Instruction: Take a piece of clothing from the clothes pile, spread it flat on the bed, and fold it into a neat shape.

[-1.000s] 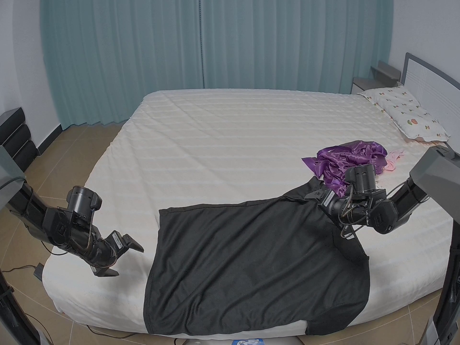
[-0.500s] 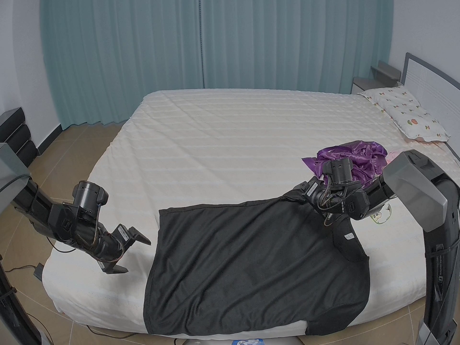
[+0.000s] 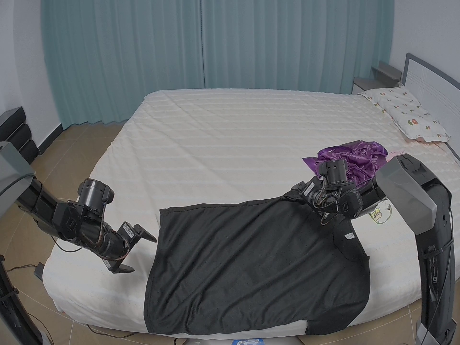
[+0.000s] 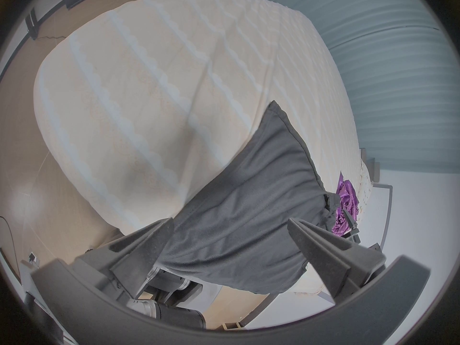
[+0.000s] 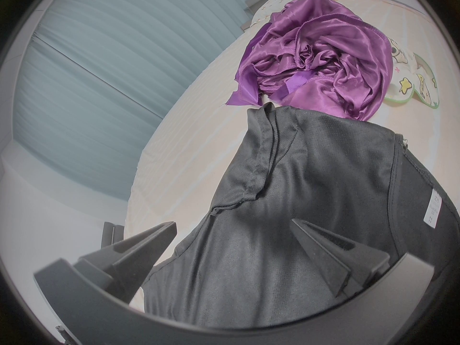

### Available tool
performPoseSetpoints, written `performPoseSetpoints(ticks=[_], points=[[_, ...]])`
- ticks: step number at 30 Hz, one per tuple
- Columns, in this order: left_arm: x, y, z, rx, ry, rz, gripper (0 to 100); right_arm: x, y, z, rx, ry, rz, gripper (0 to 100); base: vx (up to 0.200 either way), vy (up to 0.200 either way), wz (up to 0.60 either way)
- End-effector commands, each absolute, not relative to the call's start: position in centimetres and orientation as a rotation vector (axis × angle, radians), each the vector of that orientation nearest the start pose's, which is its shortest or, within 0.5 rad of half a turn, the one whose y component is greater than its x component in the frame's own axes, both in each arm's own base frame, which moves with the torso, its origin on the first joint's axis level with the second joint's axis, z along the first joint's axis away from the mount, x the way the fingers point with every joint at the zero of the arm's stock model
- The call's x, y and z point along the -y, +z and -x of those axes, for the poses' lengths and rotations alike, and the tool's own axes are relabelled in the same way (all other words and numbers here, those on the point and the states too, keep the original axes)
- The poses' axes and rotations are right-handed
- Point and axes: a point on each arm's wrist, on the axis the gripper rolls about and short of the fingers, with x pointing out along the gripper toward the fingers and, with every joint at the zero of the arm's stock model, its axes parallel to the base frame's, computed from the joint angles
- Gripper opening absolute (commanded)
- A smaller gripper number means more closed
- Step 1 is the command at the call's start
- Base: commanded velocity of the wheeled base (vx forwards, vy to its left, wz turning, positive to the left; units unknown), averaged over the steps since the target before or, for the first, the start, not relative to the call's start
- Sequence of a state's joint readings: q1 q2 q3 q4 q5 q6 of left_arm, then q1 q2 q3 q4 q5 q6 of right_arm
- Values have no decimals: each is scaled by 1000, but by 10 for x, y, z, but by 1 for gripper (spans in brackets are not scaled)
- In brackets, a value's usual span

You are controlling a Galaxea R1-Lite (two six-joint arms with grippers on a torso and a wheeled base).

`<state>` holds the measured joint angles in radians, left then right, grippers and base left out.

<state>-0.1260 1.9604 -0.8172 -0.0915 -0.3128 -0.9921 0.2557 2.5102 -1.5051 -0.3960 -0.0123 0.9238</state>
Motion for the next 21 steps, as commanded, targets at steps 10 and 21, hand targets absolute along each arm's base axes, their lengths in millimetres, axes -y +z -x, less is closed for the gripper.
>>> performPoseSetpoints(ticks=[10, 21], points=[[48, 61, -302, -1174, 153, 972, 100, -124, -1, -479, -659, -59, -812, 100, 0, 0, 0], [47, 57, -305, -1181, 164, 973, 100, -133, -14, -492, -661, -45, -821, 0, 0, 0, 0]])
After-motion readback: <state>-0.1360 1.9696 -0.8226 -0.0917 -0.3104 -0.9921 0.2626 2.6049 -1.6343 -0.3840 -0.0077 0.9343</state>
